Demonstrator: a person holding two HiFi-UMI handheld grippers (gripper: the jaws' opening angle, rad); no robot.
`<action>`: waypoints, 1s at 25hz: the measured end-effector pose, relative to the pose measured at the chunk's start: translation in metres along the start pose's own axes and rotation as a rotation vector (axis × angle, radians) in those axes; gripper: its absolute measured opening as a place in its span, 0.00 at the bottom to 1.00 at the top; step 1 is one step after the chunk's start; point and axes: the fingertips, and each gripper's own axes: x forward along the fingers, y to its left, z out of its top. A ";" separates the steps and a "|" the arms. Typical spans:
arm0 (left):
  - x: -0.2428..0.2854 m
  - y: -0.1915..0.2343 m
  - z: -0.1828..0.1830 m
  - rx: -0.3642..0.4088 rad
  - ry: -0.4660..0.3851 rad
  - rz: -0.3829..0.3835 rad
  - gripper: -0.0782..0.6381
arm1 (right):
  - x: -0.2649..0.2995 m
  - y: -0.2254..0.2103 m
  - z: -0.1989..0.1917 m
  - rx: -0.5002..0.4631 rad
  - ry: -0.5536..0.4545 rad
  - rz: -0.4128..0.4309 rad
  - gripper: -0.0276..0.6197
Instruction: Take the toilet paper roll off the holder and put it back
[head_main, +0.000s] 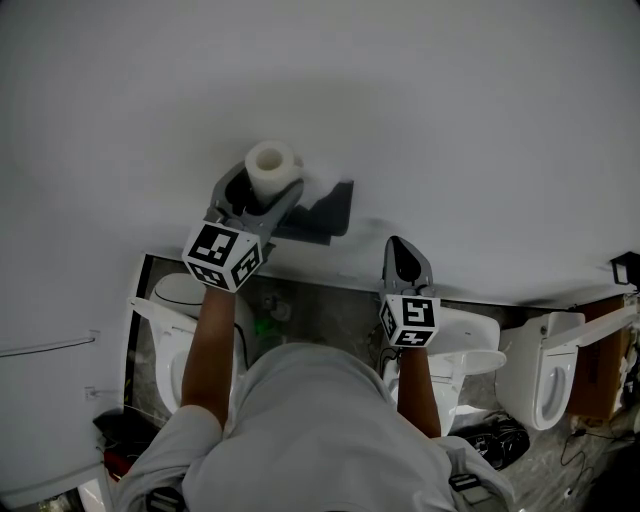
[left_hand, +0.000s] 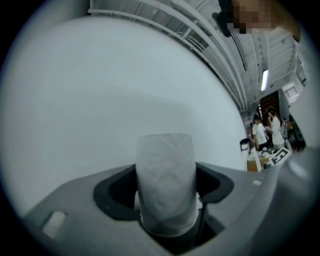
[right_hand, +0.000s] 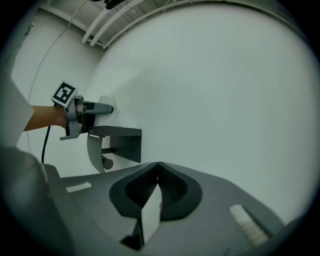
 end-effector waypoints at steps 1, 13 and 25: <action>0.000 0.000 0.000 0.000 0.001 0.001 0.57 | 0.000 0.000 0.000 0.001 0.000 0.001 0.04; 0.000 0.002 -0.012 -0.005 0.015 0.014 0.57 | 0.000 -0.001 -0.002 -0.001 0.005 0.000 0.04; -0.003 0.005 -0.018 -0.022 0.000 0.024 0.57 | -0.004 -0.003 -0.006 -0.001 0.018 -0.011 0.04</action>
